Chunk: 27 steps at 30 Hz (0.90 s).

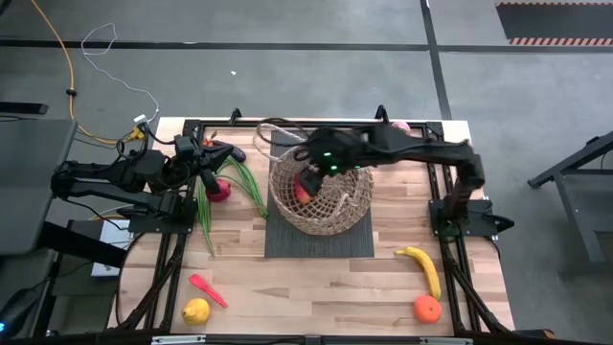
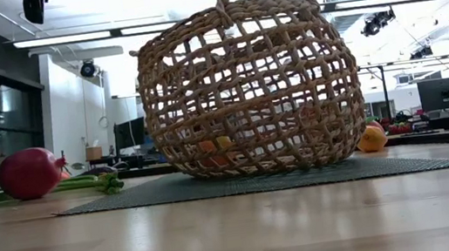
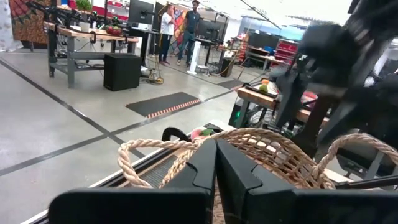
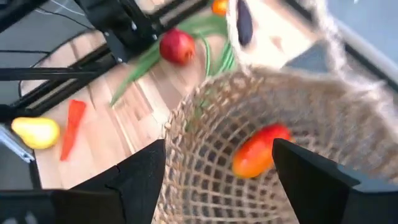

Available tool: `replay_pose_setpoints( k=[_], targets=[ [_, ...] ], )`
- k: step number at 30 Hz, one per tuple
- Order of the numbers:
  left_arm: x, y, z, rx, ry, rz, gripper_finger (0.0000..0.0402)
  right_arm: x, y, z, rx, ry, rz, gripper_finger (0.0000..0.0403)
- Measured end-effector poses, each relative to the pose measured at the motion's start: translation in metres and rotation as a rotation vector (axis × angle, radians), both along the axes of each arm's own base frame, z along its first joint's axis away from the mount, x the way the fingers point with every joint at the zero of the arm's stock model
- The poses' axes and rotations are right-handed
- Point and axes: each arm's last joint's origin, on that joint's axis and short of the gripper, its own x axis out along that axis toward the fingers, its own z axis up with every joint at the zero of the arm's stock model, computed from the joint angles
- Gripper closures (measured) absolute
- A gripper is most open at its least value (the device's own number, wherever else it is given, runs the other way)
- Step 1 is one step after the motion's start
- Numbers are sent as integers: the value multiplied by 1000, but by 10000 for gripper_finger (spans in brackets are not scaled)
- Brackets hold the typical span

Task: Build produce basket
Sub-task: Put the pomegranate into the woven basket

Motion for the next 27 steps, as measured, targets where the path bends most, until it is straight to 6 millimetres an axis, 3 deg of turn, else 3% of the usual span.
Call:
replay_pose_setpoints(
  k=[4,12,18,23,27],
  targets=[
    [0,0,0,0,-1,0,401,-31,7,22,-100,11,35,119],
    [3,-4,0,-7,-3,-168,401,-100,14,37,-181,248,-1,119],
    [3,-5,0,-7,-3,-192,401,-152,26,56,-243,185,29,119],
    [3,-5,1,-5,-9,-196,401,-203,25,34,-199,45,14,119],
    [3,-5,1,-5,-9,-192,401,-228,22,11,-157,-195,14,119]
  ],
)
